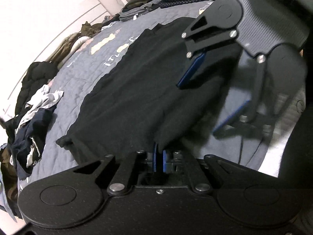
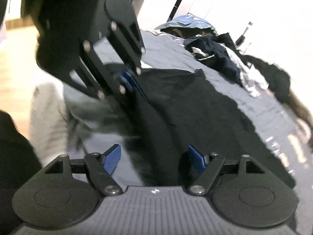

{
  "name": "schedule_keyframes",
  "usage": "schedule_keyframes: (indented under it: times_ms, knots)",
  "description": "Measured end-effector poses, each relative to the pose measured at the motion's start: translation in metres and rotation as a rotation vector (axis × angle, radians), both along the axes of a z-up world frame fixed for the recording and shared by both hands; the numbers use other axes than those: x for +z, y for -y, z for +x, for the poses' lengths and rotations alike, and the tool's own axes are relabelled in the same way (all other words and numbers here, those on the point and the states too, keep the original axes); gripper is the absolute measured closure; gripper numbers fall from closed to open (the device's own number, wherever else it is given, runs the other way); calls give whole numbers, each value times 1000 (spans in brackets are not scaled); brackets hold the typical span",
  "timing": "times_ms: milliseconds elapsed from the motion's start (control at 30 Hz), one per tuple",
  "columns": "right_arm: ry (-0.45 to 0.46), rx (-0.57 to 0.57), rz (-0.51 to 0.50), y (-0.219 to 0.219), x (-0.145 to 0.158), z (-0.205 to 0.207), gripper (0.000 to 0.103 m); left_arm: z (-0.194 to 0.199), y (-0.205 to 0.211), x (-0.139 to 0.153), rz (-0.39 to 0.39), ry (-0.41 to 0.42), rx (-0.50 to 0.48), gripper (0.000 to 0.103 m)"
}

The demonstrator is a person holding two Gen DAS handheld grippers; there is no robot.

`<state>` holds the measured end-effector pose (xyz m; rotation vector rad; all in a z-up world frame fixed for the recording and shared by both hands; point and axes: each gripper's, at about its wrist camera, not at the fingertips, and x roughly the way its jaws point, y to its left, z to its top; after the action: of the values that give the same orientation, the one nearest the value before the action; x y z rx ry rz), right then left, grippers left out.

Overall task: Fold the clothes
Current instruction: 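Lift the folded shirt with the left tool while the right tool grasps its other end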

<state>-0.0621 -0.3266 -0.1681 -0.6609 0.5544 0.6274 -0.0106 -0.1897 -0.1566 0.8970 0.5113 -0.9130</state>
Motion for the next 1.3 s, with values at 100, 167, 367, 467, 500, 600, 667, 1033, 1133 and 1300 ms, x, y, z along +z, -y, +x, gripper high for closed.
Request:
schedule_keyframes:
  times_ms: [100, 167, 367, 467, 500, 600, 667, 1033, 1133, 1300]
  knots:
    - [-13, -19, 27, 4, 1, 5, 75, -10, 3, -6, 21, 40, -19, 96]
    - [-22, -32, 45, 7, 1, 8, 90, -18, 5, -11, 38, 76, -33, 92]
    - [-50, -66, 106, 17, 6, 15, 97, -41, 24, -41, 131, 271, -139, 48]
    - [-56, -69, 116, 18, 9, 15, 97, -36, 34, -52, 155, 323, -123, 92]
    - [-56, -68, 113, 18, 9, 15, 97, -35, 35, -54, 162, 331, -121, 97]
    - [-53, -52, 70, 14, 3, 15, 98, -32, 22, -51, 187, 332, -139, 97]
    - [-49, -30, 51, 11, 0, 12, 97, -35, 12, -49, 209, 358, -155, 97]
    - [-67, 13, -39, 12, -15, 1, 97, -30, -43, -61, 347, 449, -94, 87]
    - [-84, 5, -35, 19, -17, 2, 97, -21, -62, -54, 314, 416, -18, 90]
    - [-100, 0, -43, 27, -13, -2, 97, -27, -65, -48, 340, 438, -52, 90]
